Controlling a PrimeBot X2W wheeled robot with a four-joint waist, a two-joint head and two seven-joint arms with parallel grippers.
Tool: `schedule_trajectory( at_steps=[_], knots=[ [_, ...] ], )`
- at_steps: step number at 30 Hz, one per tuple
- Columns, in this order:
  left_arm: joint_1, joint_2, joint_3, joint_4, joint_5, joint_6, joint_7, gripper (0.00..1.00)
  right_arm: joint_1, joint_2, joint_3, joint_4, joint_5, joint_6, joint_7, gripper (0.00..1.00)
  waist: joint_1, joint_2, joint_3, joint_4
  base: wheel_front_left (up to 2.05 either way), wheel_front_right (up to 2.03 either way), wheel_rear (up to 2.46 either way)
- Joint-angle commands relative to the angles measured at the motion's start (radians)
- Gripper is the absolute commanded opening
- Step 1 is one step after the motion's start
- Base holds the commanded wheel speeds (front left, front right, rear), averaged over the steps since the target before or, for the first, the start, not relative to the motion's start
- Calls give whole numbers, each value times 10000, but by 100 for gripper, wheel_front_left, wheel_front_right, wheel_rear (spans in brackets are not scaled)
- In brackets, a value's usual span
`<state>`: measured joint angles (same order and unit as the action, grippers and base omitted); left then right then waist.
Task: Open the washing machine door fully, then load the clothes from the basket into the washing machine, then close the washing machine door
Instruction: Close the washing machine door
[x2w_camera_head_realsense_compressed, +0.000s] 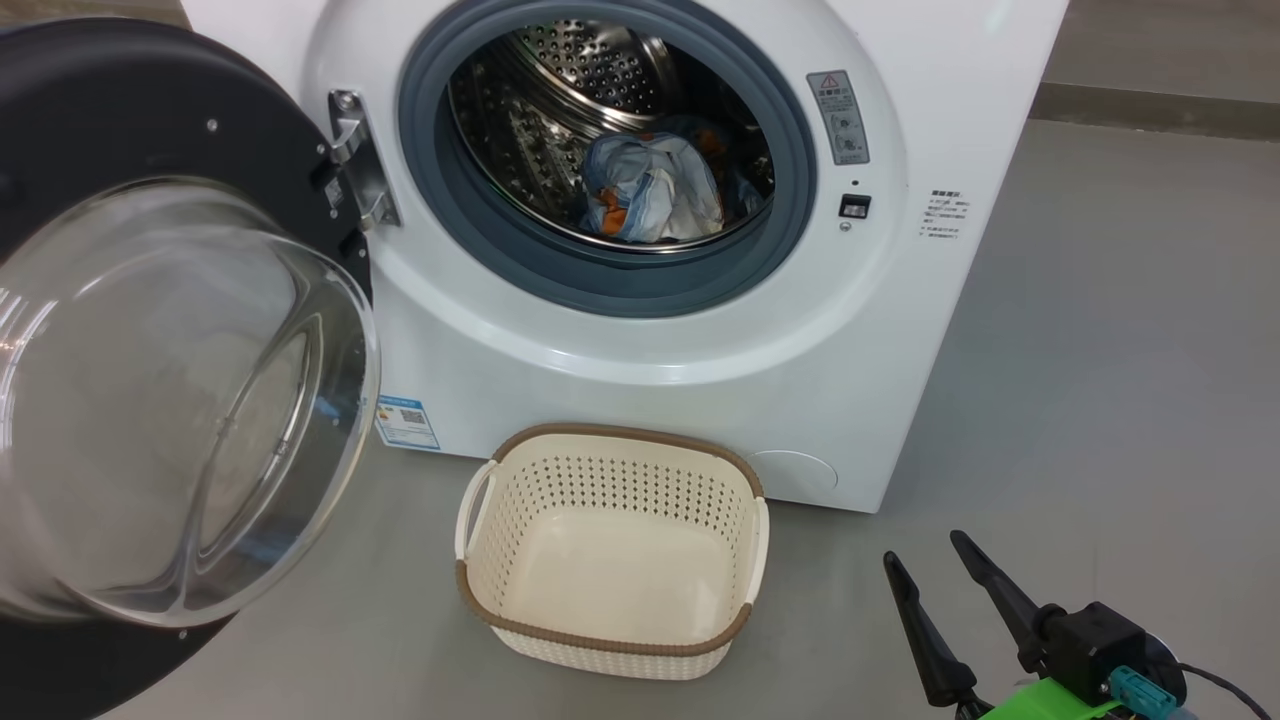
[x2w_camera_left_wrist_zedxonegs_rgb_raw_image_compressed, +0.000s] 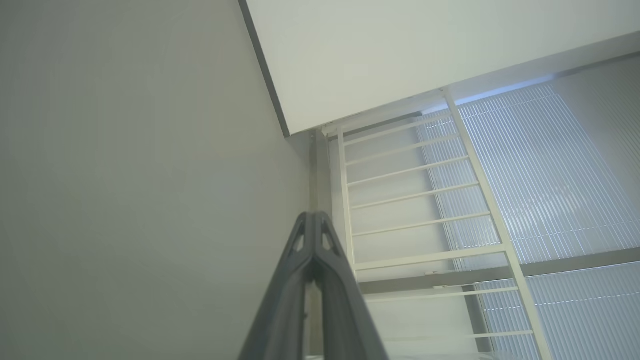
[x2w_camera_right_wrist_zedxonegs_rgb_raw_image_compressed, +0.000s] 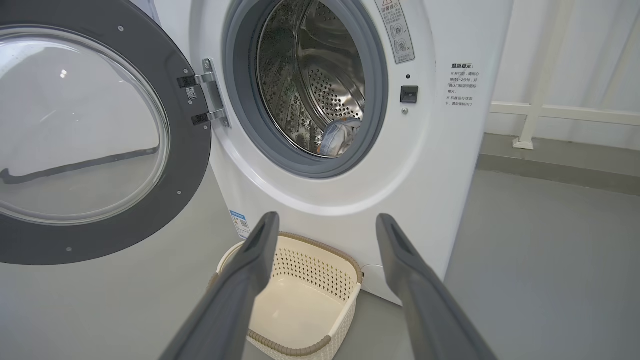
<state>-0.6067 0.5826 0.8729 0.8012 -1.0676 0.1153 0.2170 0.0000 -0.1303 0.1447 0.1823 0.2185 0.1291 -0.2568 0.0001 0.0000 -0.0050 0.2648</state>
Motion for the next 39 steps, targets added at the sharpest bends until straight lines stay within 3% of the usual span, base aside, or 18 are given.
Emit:
schedule_trajectory(
  at_steps=[1, 15, 23, 39],
  knots=[
    [-217, 714, -27, -188, -86, 11, 175, 0, -331, -100, 232, -206, -56, 16, -49, 100, -1, 0, 18, -33, 0, 0, 0],
    [-798, 465, -391, 378, -862, 617, 2620, 0, -374, -87, 318, -105, -35, 16, -49, 100, -1, 0, -39, 99, 0, 0, 0],
    [-905, -134, -586, 150, -1138, 652, 3300, 0, -432, -88, 385, -73, -21, 16, -49, 100, -1, 0, -95, 251, 0, 0, 0],
    [-682, -547, -1036, -475, -1258, 1024, 4522, 0, -424, -178, 421, -66, -7, 16, -49, 100, -1, 0, -164, 203, 0, 0, 0]
  ],
)
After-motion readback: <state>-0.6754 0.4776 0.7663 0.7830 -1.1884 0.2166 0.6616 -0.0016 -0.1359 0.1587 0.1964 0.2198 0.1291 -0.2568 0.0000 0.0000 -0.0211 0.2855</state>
